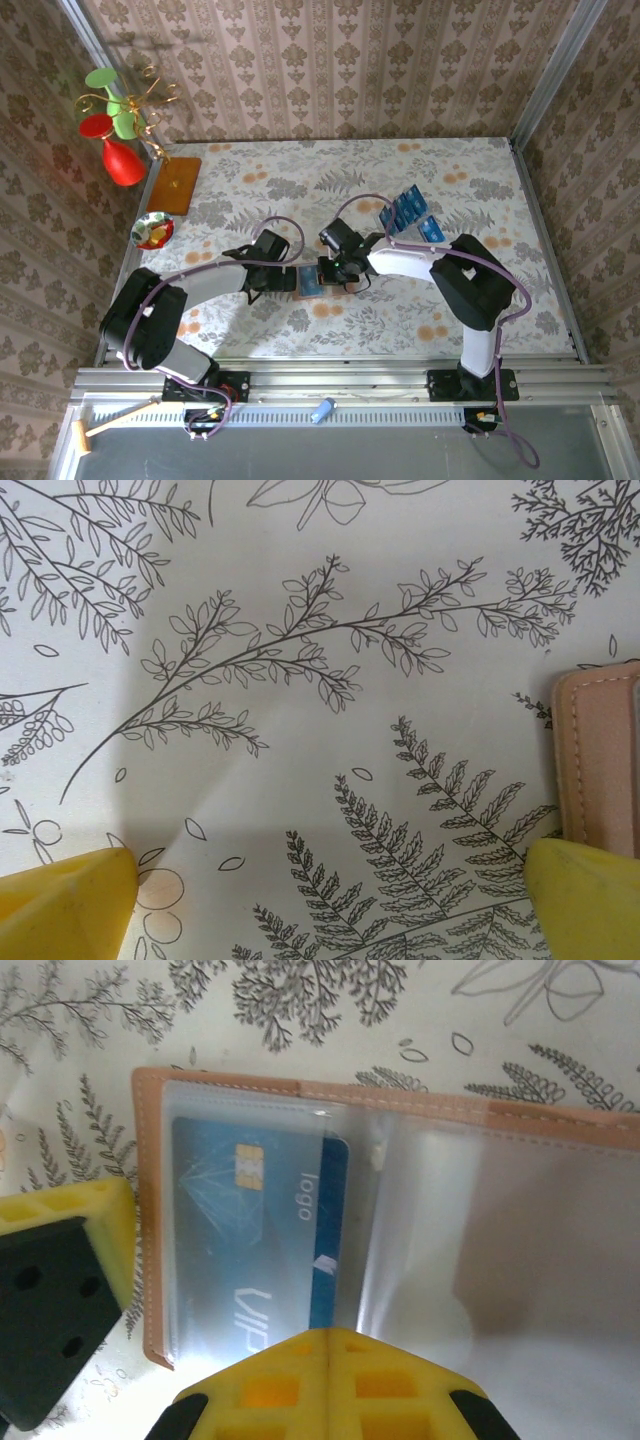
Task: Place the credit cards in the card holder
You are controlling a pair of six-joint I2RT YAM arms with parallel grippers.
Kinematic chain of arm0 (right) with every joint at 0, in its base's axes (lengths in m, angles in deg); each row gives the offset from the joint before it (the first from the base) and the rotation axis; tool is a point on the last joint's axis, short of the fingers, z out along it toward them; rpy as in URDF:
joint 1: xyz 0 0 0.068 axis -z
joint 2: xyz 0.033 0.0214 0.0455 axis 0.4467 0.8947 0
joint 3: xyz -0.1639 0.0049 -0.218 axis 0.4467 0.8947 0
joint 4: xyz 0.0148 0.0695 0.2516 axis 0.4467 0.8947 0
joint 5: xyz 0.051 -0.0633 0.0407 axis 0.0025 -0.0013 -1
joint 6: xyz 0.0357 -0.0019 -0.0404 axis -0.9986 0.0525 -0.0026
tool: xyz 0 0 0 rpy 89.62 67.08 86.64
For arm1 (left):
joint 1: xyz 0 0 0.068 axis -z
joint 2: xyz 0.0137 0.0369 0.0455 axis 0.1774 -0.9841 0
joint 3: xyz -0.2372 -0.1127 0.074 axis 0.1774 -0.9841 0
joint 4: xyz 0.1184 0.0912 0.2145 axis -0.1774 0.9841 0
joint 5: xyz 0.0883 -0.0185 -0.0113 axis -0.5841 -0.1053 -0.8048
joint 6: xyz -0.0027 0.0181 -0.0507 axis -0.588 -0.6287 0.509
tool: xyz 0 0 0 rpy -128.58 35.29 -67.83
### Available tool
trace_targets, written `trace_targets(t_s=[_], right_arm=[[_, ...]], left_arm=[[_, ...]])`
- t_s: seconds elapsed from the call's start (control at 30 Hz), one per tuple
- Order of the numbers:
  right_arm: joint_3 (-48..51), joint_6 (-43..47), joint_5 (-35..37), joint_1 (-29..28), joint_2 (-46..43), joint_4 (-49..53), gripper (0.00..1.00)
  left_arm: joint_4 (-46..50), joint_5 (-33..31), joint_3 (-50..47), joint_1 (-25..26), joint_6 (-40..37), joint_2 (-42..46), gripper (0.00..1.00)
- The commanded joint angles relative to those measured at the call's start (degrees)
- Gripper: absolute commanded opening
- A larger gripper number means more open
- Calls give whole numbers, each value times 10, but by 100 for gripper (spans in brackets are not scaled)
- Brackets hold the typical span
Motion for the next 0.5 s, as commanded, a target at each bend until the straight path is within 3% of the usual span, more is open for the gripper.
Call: trace_targets(t_s=[0.0,0.47], right_arm=[[9,-6,-5,-3,7,-5,0],[21,-4,7,-2,-2,1,0]], left_arm=[[-12,16,-4,4,4,-10,100],[-17,16,-9,4,3,-11,100]])
